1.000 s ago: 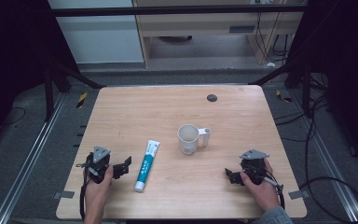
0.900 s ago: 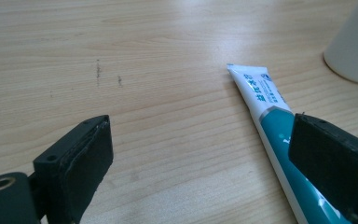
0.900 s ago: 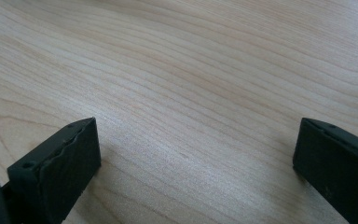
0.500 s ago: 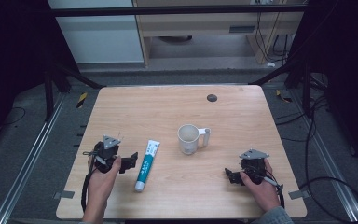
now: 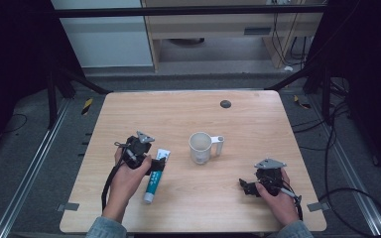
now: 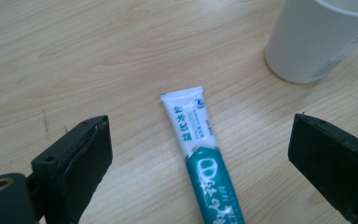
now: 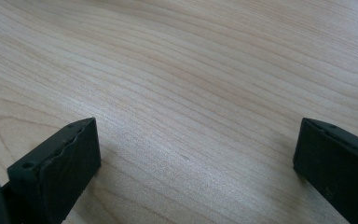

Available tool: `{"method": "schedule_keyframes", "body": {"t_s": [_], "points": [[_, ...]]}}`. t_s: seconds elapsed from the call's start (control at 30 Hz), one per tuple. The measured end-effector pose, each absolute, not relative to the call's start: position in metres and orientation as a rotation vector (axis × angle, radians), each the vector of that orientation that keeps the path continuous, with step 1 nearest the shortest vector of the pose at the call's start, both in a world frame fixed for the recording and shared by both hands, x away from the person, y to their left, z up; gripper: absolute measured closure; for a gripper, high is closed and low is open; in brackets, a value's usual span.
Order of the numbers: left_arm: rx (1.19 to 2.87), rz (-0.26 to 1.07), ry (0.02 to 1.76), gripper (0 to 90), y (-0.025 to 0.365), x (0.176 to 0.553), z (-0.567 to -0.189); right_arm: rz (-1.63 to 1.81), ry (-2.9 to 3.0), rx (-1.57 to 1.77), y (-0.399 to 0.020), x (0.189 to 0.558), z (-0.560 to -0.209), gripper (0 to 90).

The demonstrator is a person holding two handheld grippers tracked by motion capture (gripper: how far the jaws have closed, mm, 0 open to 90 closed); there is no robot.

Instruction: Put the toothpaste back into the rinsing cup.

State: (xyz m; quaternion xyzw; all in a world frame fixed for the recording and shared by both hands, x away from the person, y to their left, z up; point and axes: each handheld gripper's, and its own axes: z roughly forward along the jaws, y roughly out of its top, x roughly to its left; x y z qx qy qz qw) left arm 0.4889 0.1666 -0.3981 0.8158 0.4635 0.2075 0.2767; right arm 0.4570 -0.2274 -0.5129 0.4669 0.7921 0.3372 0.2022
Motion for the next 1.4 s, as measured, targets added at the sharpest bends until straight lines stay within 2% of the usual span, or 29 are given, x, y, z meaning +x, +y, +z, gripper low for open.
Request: {"method": "schedule_keyframes", "body": {"t_s": [0.17, 0.47, 0.57, 0.8, 1.4], "points": [[2.236, 0.517, 1.189, 6.1, 0.148, 0.497, -0.395, 0.945, 2.209, 1.318, -0.227, 0.457, -0.513, 0.7], [2.258, 0.457, 1.194, 7.8, 0.127, 0.511, -0.411, 0.944, 2.212, 1.305, -0.228, 0.458, -0.513, 0.6], [2.282, 0.480, 1.213, 6.3, 0.125, 0.513, -0.415, 0.945, 2.212, 1.305, -0.228, 0.458, -0.513, 0.6], [2.282, 0.432, 1.272, 7.0, 0.129, 0.520, -0.418, 0.943, 2.213, 1.306, -0.228, 0.458, -0.513, 0.6], [2.388, 0.406, 1.371, 22.2, 0.135, 0.537, -0.437, 0.942, 2.213, 1.304, -0.228, 0.458, -0.513, 0.6]]}}
